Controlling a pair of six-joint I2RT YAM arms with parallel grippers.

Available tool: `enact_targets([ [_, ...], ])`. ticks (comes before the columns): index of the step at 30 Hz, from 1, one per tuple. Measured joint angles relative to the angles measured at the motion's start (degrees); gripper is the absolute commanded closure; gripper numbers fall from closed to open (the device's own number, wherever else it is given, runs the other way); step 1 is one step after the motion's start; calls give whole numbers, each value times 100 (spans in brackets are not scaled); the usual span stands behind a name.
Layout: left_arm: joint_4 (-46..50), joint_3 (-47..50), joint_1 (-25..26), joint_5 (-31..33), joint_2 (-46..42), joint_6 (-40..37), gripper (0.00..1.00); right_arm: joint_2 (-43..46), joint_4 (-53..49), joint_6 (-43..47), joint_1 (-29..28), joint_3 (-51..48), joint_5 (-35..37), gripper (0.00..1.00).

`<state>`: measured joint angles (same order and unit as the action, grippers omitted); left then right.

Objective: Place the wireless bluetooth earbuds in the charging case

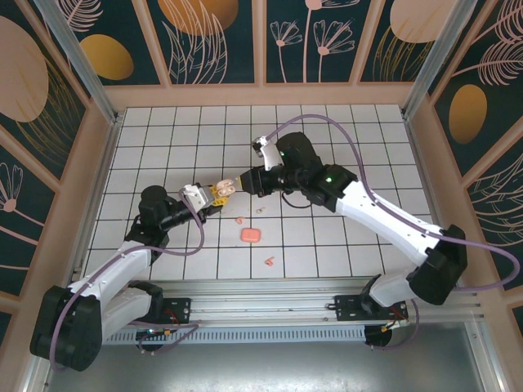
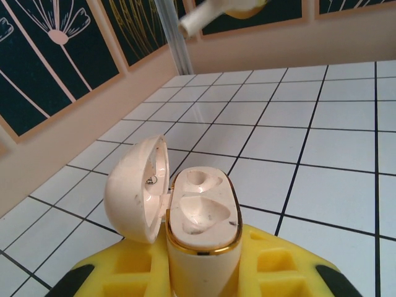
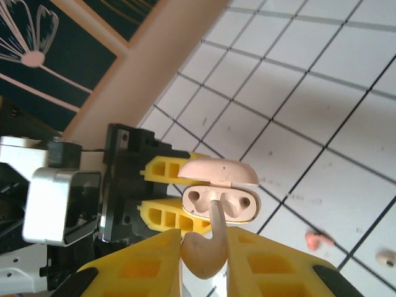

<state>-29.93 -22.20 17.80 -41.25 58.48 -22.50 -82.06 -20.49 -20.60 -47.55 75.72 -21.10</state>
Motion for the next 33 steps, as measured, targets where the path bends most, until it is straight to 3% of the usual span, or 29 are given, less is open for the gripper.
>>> enact_targets([
  [10, 234, -37, 0, -2, 24, -321, 87, -695, -730, -439, 529, 302, -1040, 79],
  [18, 372, -44, 0, -2, 33, -507, 87, -929, -809, -702, 623, 492, -1676, 79],
  [33, 472, -50, 0, -2, 33, -686, 87, -1519, -1198, -793, 623, 973, -2059, 79],
])
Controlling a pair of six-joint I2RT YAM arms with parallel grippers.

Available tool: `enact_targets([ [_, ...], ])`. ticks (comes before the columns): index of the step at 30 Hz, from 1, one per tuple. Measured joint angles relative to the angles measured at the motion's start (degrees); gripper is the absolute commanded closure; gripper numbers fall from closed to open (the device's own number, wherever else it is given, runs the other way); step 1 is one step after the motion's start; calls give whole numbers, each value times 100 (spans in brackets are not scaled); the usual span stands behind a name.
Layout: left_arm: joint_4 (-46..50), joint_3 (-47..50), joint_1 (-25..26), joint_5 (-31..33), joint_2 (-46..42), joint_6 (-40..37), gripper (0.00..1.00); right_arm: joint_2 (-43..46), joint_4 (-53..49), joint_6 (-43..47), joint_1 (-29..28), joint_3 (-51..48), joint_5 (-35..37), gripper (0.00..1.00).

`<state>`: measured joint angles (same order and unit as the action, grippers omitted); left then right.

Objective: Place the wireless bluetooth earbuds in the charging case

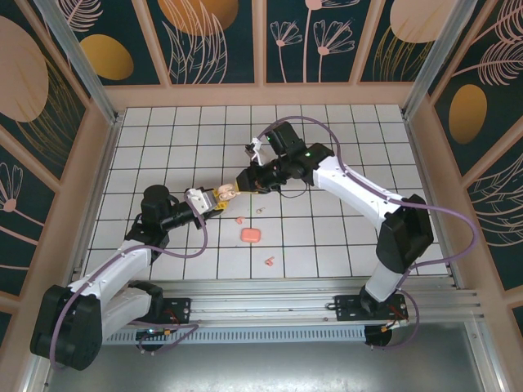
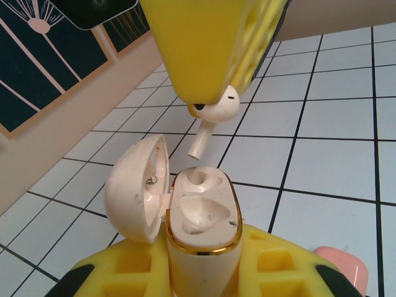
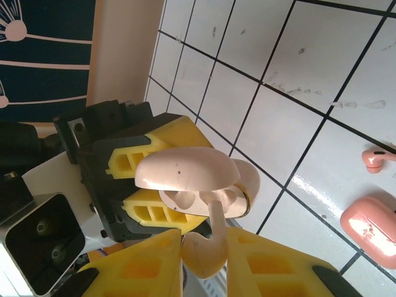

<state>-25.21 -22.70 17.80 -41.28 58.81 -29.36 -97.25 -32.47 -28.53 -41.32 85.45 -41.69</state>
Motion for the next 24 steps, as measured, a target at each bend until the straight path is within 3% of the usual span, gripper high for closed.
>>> enact_targets([
  [24, 192, 0, 39, 24, -28, -155, 87, -407, -439, -55, 0, 350, -44, 79],
])
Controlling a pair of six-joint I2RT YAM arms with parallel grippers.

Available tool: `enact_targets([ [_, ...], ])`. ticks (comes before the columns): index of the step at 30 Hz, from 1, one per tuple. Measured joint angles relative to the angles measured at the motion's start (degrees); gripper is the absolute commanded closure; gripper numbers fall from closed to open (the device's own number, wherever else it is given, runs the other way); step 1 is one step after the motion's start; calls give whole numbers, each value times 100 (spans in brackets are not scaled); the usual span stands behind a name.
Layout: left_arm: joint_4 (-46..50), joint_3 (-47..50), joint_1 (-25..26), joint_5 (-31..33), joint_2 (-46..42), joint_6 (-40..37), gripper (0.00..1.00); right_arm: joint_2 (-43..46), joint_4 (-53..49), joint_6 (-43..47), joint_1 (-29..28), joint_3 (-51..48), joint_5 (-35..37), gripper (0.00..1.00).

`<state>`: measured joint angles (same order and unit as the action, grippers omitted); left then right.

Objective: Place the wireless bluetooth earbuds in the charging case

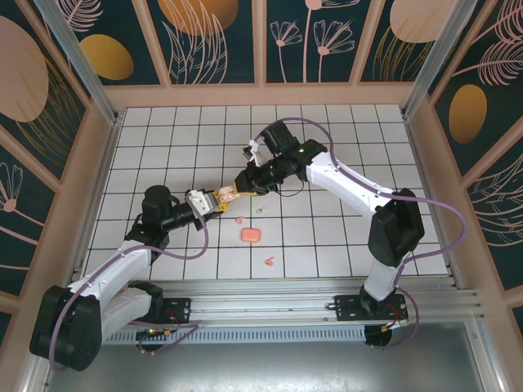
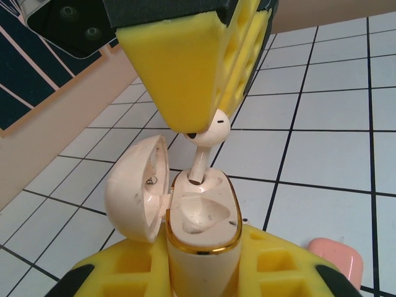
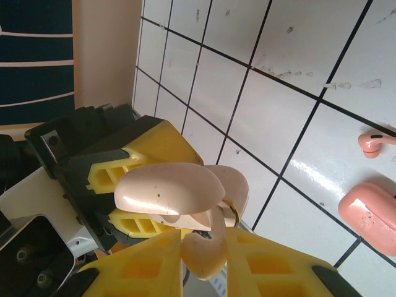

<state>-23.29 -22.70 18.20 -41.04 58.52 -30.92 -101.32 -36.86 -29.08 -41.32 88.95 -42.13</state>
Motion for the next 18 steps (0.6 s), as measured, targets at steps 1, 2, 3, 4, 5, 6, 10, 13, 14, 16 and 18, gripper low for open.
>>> enact_targets([
  [1, 7, 0, 0, 0, 0, -9, 87, -11, -22, -2, 0, 11, 0, 79],
  [2, 15, 0, 0, 0, 0, -17, 87, -20, -48, -4, 0, 26, -2, 79],
  [3, 20, 0, 2, 0, 0, -26, 87, -39, -83, -7, 0, 59, 0, 79],
  [4, 24, 0, 4, 2, 0, -37, 87, -55, -101, -15, 0, 83, 0, 79],
  [5, 39, 0, 4, 7, 0, -39, 87, -76, -116, -31, 0, 96, 0, 79],
  [6, 59, 0, 4, 15, 0, -42, 87, -87, -125, -48, 0, 103, 0, 78],
  [10, 105, 0, 20, 22, 0, -57, 87, -103, -162, -197, 0, 105, 4, 78],
  [13, 105, 0, 20, 24, 0, -59, 87, -109, -164, -326, -2, 120, 9, 78],
  [14, 103, 0, 20, 24, 0, -59, 87, -111, -173, -352, -2, 136, 17, 78],
  [16, 101, 0, 20, 26, -9, -59, 87, -116, -197, -435, -22, 170, 50, 78],
  [18, 101, 0, 20, 35, -15, -59, 87, -118, -221, -476, -57, 201, 125, 79],
])
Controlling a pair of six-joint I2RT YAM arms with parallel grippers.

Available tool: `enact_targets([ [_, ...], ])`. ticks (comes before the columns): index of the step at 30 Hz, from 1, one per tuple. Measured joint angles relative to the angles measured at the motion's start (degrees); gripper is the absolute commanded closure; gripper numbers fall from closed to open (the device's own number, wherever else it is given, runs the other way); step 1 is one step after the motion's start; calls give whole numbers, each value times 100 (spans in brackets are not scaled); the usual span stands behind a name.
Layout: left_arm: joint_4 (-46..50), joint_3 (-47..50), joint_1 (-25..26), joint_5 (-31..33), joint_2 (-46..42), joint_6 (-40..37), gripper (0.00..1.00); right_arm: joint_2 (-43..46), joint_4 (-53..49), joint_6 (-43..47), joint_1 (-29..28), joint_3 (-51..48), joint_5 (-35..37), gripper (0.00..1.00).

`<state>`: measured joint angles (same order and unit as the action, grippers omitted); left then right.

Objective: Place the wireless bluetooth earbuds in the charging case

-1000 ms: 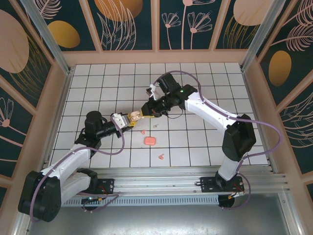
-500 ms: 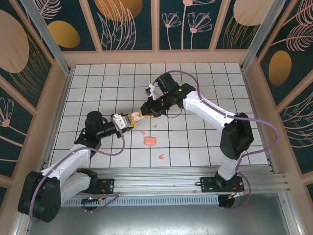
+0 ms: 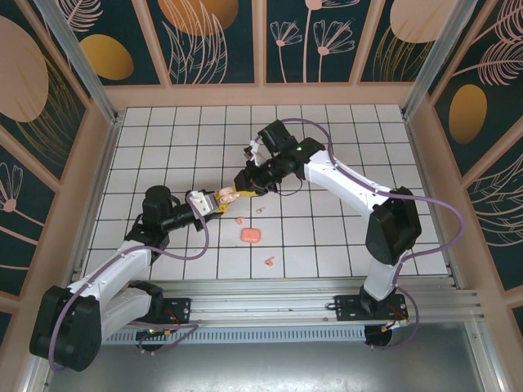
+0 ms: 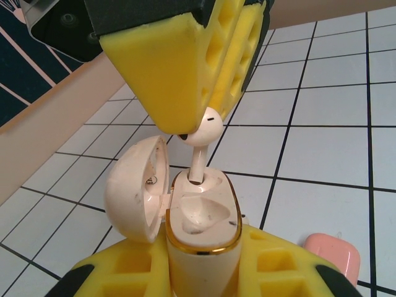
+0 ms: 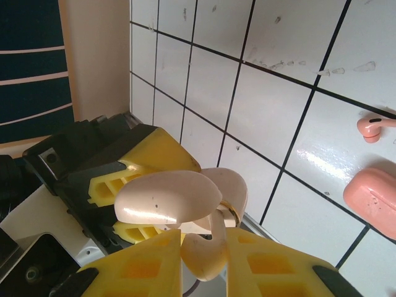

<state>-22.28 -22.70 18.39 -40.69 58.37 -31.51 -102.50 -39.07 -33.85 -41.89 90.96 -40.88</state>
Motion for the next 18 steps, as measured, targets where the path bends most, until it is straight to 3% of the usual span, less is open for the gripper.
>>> enact_targets([
  [18, -57, 0, 0, 70, -4, 70, 86, 0, -262, 343, -376, 413, 1224, 79],
])
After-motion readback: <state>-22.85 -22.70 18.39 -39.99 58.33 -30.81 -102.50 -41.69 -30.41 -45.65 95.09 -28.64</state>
